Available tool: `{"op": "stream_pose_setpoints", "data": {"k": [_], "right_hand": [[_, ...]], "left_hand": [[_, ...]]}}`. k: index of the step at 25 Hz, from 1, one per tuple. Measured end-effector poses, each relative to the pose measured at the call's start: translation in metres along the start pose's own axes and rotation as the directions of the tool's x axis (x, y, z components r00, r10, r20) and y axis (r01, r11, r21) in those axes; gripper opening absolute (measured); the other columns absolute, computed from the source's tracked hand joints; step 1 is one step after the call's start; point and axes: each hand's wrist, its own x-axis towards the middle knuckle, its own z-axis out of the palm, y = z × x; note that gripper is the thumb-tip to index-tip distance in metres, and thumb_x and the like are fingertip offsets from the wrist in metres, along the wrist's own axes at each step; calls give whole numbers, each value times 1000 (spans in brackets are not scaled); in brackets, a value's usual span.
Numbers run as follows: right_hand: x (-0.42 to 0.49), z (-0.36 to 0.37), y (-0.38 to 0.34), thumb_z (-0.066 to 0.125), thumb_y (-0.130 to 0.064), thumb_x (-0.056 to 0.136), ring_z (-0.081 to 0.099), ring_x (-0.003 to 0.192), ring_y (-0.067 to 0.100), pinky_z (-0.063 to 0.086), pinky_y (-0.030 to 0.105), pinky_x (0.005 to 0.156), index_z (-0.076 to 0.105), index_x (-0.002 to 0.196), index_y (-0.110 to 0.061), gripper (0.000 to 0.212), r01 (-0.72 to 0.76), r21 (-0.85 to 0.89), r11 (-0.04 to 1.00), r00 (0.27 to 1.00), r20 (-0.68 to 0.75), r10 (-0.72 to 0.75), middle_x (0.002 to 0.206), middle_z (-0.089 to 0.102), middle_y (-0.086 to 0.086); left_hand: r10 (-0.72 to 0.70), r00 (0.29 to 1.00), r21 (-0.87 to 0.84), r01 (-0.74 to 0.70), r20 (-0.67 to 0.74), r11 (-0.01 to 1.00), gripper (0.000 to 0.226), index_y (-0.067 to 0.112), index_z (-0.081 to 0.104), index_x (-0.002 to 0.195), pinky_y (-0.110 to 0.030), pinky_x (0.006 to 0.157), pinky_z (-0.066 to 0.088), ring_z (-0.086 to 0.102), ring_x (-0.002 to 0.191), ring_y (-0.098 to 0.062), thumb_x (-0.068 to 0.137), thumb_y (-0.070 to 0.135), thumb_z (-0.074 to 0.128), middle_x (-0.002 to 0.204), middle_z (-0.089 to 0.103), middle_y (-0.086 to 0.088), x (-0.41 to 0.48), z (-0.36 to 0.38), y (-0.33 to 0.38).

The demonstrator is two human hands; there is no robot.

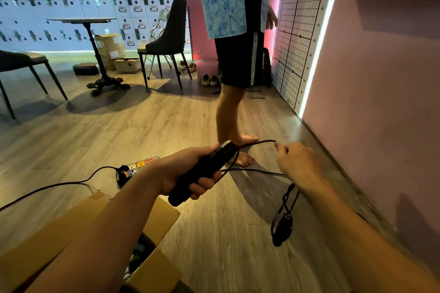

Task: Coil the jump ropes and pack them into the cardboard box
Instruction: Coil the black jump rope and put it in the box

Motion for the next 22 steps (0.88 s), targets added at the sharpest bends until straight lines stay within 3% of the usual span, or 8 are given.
{"op": "stream_pose_setpoints", "data": {"k": [4, 7, 9, 10, 13, 16, 19, 22], "right_hand": [[-5, -5, -11, 45, -45, 100, 50, 61, 19, 29, 27, 51, 51, 58, -22, 49, 73, 16, 997, 986, 150, -75, 65, 55, 2], [-14, -7, -21, 48, -54, 98, 52, 59, 12, 38, 24, 52, 62, 68, -17, 50, 203, 255, 945, 864, 407, -296, 64, 57, 2], [-24, -7, -29, 52, -56, 96, 50, 55, 12, 42, 24, 54, 61, 70, -17, 48, 129, 411, 902, 726, 581, -369, 61, 54, -1], [-28, -4, -33, 54, -56, 95, 52, 55, 14, 45, 28, 57, 59, 69, -19, 46, 113, 446, 888, 658, 636, -403, 61, 54, -1], [-37, -1, -45, 58, -57, 92, 60, 56, 18, 49, 38, 73, 56, 65, -22, 44, 117, 525, 843, 524, 688, -502, 60, 57, 4], [-40, -7, -57, 52, -56, 96, 51, 52, 22, 45, 36, 68, 58, 70, -17, 48, -10, 661, 750, 507, 650, -566, 56, 49, 7], [-42, -15, -62, 45, -57, 94, 41, 45, 17, 39, 31, 57, 67, 89, -3, 58, -293, 726, 623, 468, 676, -568, 53, 45, 5], [-42, -26, -60, 31, -59, 97, 35, 38, 12, 41, 27, 49, 68, 113, 8, 77, -498, 711, 497, 438, 701, -564, 56, 43, 5]], "left_hand": [[363, 932, -459, -323, 0, 828, 51, 12, 57, 77, -23, 44, 37, 40, 40, -10, 98, 53, 35, 56, 41, 2, 8, 3, 5], [627, 745, -878, -436, -229, 198, 46, 6, 59, 98, -24, 64, 49, 54, 60, -11, 101, 48, 41, 75, 54, 0, 13, -11, 9], [578, 646, -838, -530, -498, -130, 45, 2, 58, 101, -31, 72, 52, 59, 70, -18, 103, 44, 38, 82, 59, -7, 17, -20, 10], [521, 593, -758, -627, -614, -179, 44, 4, 56, 97, -33, 72, 52, 59, 70, -20, 104, 42, 35, 80, 59, -8, 19, -23, 10], [407, 451, -512, -858, -794, -47, 36, 11, 50, 96, -34, 80, 52, 59, 72, -20, 106, 42, 33, 80, 56, -5, 25, -28, 8], [426, 353, -341, -934, -833, 108, 29, 14, 48, 106, -34, 80, 53, 59, 75, -19, 105, 42, 38, 79, 56, -2, 29, -32, 5], [609, 229, 108, -879, -759, 465, 21, 17, 51, 100, -32, 80, 52, 59, 76, -16, 106, 32, 37, 81, 57, -2, 35, -25, 1], [648, 352, 332, -640, -675, 693, 26, 12, 52, 90, -35, 78, 48, 58, 70, -16, 106, 28, 40, 77, 56, -4, 41, -15, -2]]}}
